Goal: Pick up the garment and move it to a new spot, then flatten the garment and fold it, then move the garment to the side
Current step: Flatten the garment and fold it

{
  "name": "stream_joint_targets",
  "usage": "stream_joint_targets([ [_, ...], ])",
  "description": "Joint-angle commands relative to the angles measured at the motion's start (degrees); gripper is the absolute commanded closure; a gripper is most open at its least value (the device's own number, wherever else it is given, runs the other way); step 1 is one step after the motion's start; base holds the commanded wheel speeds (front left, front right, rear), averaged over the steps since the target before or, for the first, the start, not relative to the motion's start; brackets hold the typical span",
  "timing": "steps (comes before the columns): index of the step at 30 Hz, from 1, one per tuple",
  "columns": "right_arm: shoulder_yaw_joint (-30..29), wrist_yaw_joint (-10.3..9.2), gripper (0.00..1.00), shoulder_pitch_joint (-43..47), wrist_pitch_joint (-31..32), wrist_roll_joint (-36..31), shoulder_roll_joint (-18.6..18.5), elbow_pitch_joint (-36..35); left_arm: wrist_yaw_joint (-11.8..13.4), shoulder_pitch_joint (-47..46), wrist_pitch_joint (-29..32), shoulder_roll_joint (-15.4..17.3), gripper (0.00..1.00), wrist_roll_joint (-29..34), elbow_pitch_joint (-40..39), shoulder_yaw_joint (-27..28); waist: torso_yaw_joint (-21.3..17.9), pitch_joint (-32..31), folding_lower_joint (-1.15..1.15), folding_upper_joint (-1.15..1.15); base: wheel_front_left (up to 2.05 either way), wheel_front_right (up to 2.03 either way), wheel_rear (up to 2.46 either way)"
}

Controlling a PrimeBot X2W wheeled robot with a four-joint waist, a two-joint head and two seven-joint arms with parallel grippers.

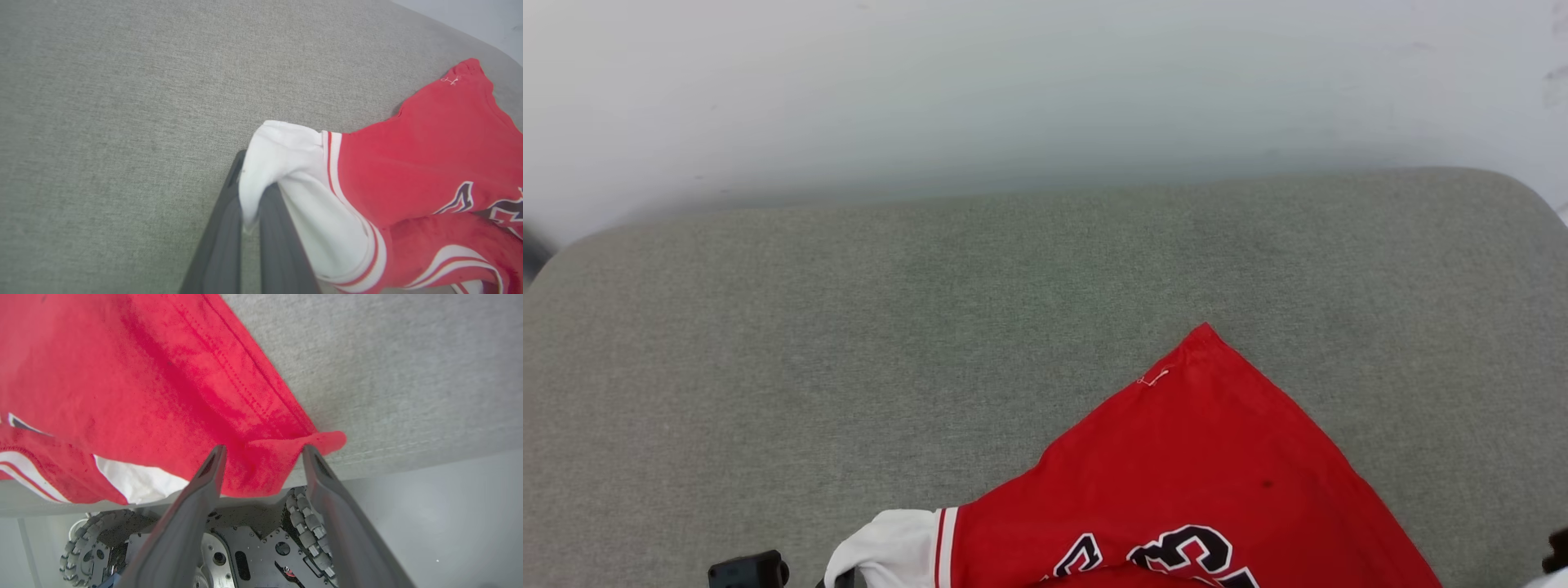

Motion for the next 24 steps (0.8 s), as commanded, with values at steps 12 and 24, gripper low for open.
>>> stream_joint_targets([
  [12,6.37,-0.02,0.0,-19.52,-26.21,-0.14,-2.47,5.83,0.44,-5.46,-0.21,0.85,1.0,2.65,-3.67,-1.0,1.58,7.3,0.01,0.0,0.0,0.0,0.0],
  [24,15.5,-0.02,0.0,-41.73,-5.12,2.51,-5.78,16.71,-1.45,-12.88,-2.97,-1.05,1.0,5.18,-6.82,-3.87,7.5,16.03,0.01,0.0,0.0,0.0,0.0],
])
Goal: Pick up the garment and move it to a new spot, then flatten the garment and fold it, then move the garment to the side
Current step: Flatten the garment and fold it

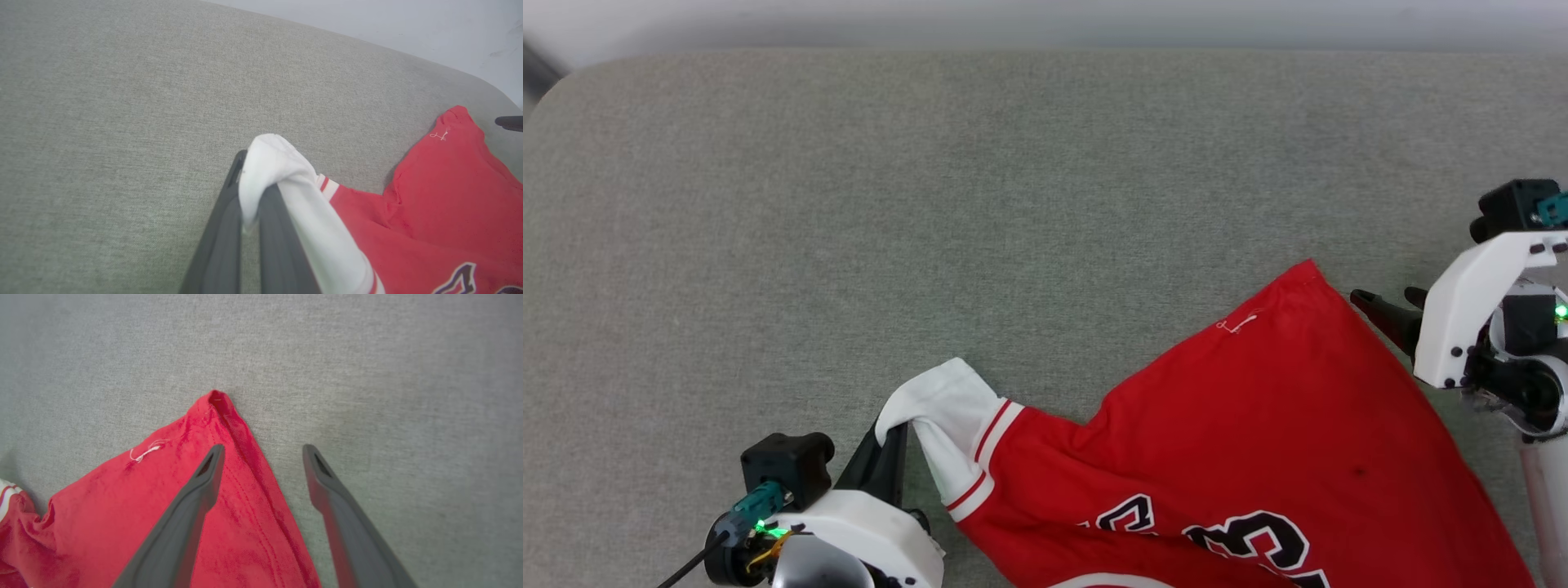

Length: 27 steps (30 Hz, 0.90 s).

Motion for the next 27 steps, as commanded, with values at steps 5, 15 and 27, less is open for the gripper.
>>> stream_joint_targets([
  [5,2.04,-0.01,0.0,-4.64,7.54,-0.47,-0.41,3.19,-0.55,-2.11,-0.9,-0.88,1.0,0.7,-1.12,-1.18,3.34,3.11,-0.01,0.0,0.0,0.0,0.0],
  [15,6.41,0.0,1.0,-5.35,14.9,2.09,0.71,10.24,-1.41,-3.22,-1.76,-1.65,1.0,0.2,-0.47,-2.2,5.08,5.04,-0.01,0.0,0.0,0.0,0.0],
  [27,9.11,0.0,1.0,-7.13,9.8,5.43,-2.79,7.23,-1.81,-3.43,-1.9,0.71,1.0,-0.06,1.98,-0.72,3.22,0.59,-0.01,0.0,0.0,0.0,0.0],
])
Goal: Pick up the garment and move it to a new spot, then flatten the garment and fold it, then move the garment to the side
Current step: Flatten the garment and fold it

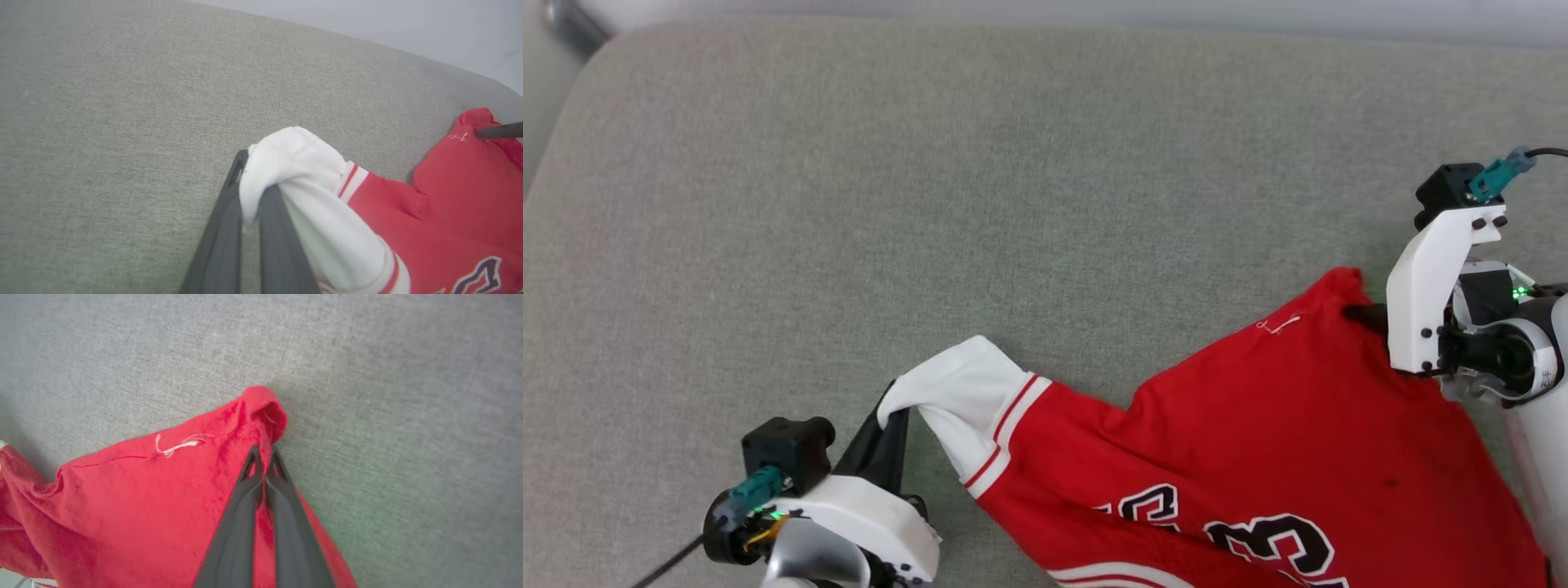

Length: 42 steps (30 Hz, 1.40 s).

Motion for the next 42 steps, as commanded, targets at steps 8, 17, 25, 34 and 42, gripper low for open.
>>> stream_joint_targets([
  [8,0.64,0.0,1.0,0.48,-8.15,0.1,-2.05,-1.98,-2.12,-5.98,1.31,4.2,1.0,-1.38,2.66,3.63,-4.0,-9.14,-0.01,0.0,0.0,0.0,0.0],
  [17,-0.74,-0.01,1.0,-4.04,-16.64,-3.43,-2.41,-1.08,-4.88,-22.9,1.99,4.71,1.0,-3.23,12.22,6.68,-6.65,-14.17,-0.01,0.0,0.0,0.0,0.0],
  [25,-1.33,-0.02,1.0,-13.73,-24.15,-6.96,-2.78,-0.1,-7.95,-42.01,0.39,3.98,1.0,-3.68,25.18,7.9,-8.39,-10.58,-0.01,0.0,0.0,0.0,0.0],
  [34,-2.52,-0.03,1.0,-28.51,-32.06,-10.19,-3.06,1.5,-9.82,-64.48,-3.51,5.22,1.0,-0.62,35.83,8.19,-8.98,0.12,-0.01,0.0,0.0,0.0,0.0],
  [42,-2.19,-0.04,1.0,-42.56,-38.02,-12.29,-3.05,5.23,-10.83,-81.69,-5.63,6.79,1.0,1.3,40.85,8.52,-9.15,10.78,-0.01,0.0,0.0,0.0,0.0],
])
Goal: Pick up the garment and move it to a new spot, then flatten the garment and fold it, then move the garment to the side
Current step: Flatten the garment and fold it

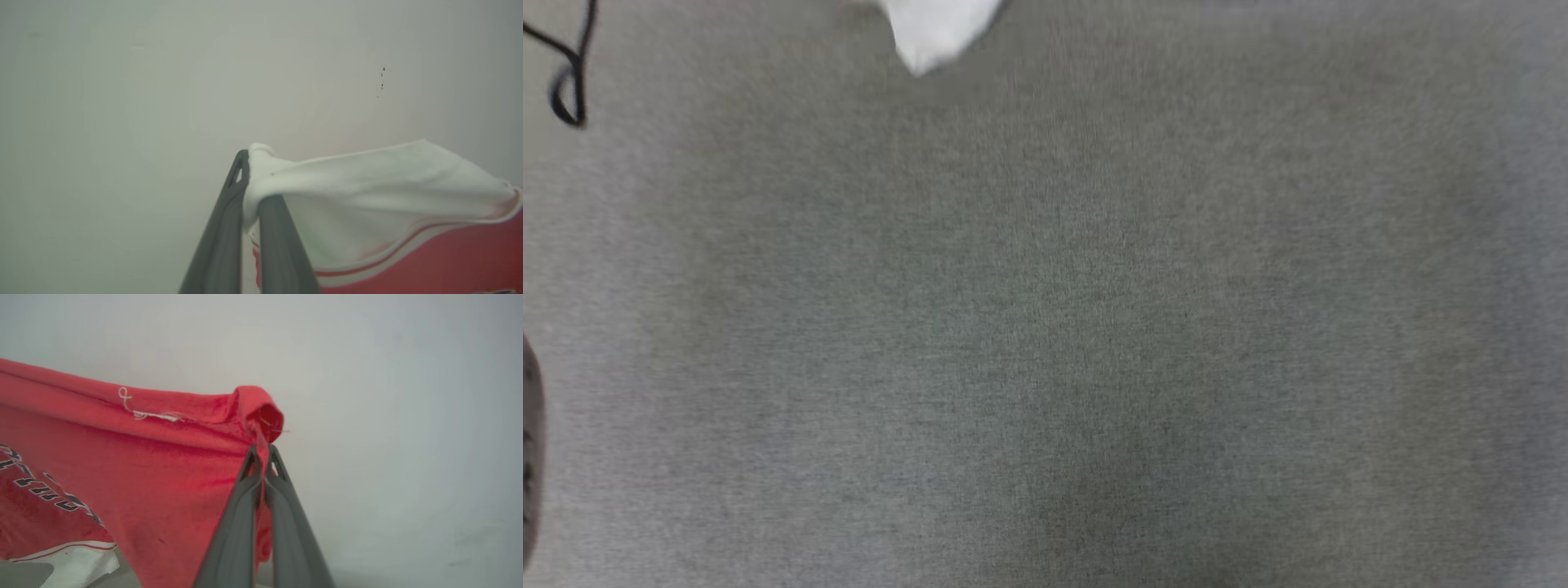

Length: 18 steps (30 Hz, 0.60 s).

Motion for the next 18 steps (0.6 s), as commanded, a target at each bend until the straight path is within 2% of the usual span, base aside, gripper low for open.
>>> stream_joint_targets([
  [1,-0.15,-0.1,1.0,-1.27,-0.36,-0.06,-0.55,0.47,0.02,-1.29,-0.22,0.54,1.0,0.07,0.26,0.37,-0.19,5.23,0.0,0.0,0.0,0.0,0.0],
  [10,4.18,-0.1,1.0,-12.59,-5.29,2.04,-0.81,9.25,-0.93,-8.93,-2.54,0.31,1.0,0.04,4.27,0.33,0.14,15.55,0.0,0.0,0.0,0.0,0.0],
  [18,10.53,-0.09,1.0,-16.17,-9.18,6.41,-0.83,16.57,-2.73,-8.79,-6.07,-0.81,1.0,-1.62,10.31,0.72,0.57,19.6,0.0,0.0,0.0,0.0,0.0],
])
